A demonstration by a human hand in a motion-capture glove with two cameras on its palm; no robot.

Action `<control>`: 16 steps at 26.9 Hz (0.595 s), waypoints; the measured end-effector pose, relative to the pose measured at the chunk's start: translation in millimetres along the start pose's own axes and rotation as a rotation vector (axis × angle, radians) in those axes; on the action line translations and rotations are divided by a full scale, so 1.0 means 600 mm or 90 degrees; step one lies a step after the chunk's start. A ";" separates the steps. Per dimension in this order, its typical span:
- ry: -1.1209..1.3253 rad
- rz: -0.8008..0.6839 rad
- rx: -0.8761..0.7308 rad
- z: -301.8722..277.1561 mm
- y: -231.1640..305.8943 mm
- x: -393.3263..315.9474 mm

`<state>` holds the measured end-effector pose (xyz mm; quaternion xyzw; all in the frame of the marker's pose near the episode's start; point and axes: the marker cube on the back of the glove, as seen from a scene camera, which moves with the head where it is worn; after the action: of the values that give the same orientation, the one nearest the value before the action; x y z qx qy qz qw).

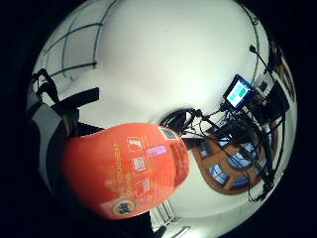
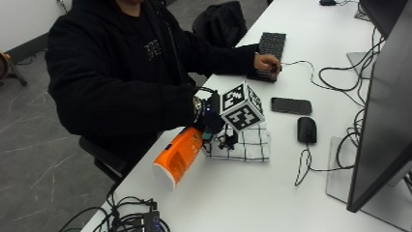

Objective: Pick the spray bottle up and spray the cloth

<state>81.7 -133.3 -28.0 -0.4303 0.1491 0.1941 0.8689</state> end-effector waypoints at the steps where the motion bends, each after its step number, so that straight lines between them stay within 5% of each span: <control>1: 0.015 0.006 -0.013 0.009 -0.008 -0.004; 16: 0.083 0.022 -0.012 0.015 -0.017 -0.038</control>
<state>67.0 -136.3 -5.9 -0.4475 0.2107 0.1818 0.8499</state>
